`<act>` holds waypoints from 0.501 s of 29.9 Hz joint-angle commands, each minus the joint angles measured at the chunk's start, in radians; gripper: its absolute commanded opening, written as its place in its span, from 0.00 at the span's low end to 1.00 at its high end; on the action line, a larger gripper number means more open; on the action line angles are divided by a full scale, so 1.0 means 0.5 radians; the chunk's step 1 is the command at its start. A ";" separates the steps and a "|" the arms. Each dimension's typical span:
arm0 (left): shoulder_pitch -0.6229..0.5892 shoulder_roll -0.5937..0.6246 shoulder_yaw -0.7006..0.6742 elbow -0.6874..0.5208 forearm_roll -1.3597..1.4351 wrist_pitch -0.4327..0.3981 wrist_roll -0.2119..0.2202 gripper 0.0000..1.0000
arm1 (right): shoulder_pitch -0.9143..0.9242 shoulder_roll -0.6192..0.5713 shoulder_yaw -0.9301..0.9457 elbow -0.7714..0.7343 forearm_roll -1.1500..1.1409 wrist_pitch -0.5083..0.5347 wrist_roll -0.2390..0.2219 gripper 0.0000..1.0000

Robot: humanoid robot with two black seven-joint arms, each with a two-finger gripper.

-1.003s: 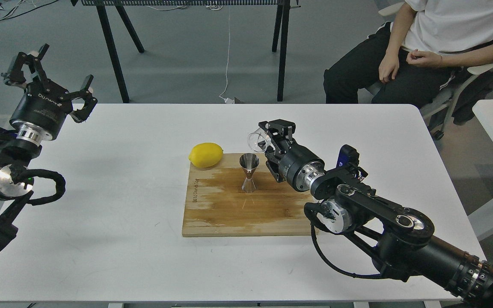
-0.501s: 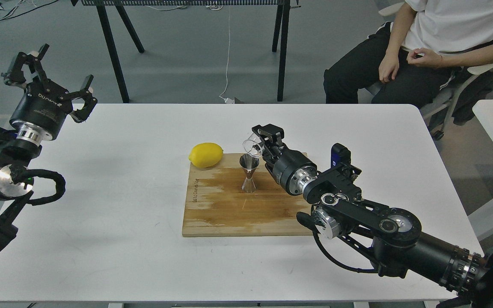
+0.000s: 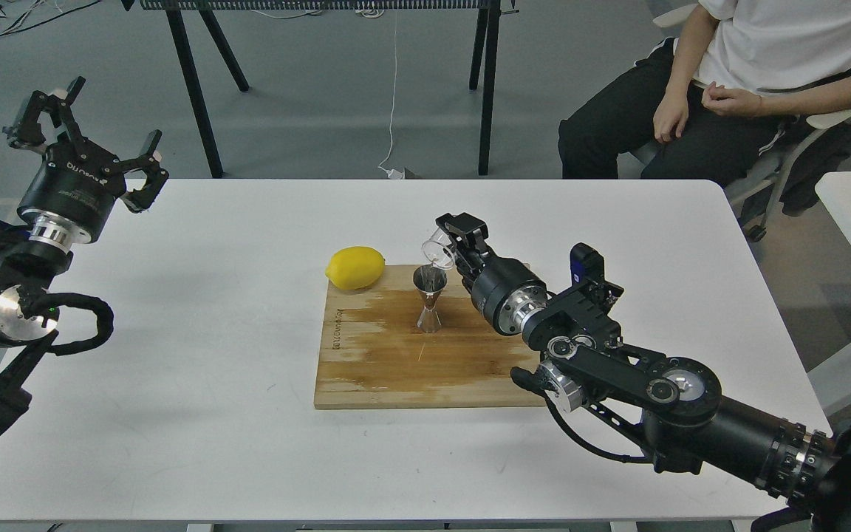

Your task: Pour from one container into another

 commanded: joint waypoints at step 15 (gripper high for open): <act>0.000 0.000 0.000 0.013 0.000 0.000 -0.003 1.00 | 0.011 0.002 -0.009 0.000 -0.099 0.000 -0.001 0.30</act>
